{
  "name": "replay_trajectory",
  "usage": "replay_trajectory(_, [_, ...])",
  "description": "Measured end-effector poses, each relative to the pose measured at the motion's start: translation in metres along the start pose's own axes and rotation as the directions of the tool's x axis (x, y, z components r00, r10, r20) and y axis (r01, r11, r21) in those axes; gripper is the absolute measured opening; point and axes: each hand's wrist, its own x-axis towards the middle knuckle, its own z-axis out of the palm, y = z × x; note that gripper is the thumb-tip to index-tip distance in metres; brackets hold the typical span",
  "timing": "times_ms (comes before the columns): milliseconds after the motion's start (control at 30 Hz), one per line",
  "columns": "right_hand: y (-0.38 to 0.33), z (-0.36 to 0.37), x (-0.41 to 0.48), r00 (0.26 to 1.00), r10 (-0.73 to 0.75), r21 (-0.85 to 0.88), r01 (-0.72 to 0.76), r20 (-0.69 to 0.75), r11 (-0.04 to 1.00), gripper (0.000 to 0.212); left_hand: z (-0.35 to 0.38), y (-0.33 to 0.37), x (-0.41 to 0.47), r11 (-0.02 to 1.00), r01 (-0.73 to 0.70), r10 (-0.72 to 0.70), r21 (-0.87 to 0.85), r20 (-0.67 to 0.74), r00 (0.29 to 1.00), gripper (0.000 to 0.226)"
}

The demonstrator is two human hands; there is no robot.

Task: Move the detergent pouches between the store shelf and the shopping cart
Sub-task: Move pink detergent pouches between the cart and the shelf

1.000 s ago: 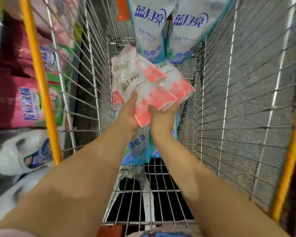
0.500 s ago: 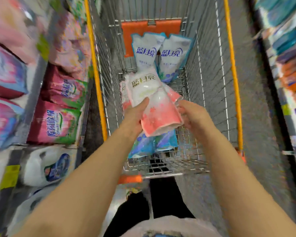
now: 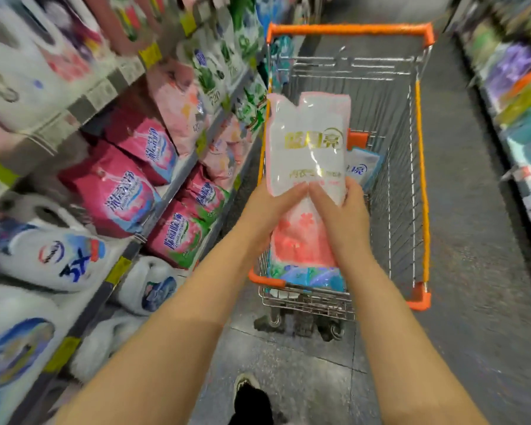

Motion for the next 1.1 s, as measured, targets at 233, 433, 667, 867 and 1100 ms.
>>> replay_trajectory(233, [-0.058, -0.01, -0.07, 0.964, -0.195, 0.068, 0.186, 0.179, 0.98, 0.077, 0.017, 0.058, -0.107, 0.971, -0.24, 0.236, 0.008, -0.204, 0.95, 0.046])
replay_trajectory(433, [-0.117, 0.021, -0.151, 0.854, -0.366, 0.209, 0.308, 0.37, 0.928, 0.056, -0.007, 0.12, -0.22, 0.903, -0.388, 0.43, 0.185, -0.374, 0.822, 0.068])
replay_trajectory(667, [-0.174, 0.089, -0.276, 0.632, -0.54, 0.418, 0.349, 0.556, 0.839, 0.061, -0.061, 0.174, -0.368, 0.819, -0.44, 0.574, 0.37, -0.551, 0.605, 0.053])
replay_trajectory(867, [-0.218, 0.159, -0.407, 0.448, -0.642, 0.577, 0.292, 0.622, 0.763, 0.045, -0.118, 0.218, -0.51, 0.735, -0.433, 0.678, 0.522, -0.564, 0.471, 0.053])
replay_trajectory(1100, [-0.262, 0.228, -0.547, 0.293, -0.715, 0.691, 0.198, 0.635, 0.695, 0.044, -0.169, 0.258, -0.648, 0.701, -0.369, 0.709, 0.61, -0.65, 0.274, 0.049])
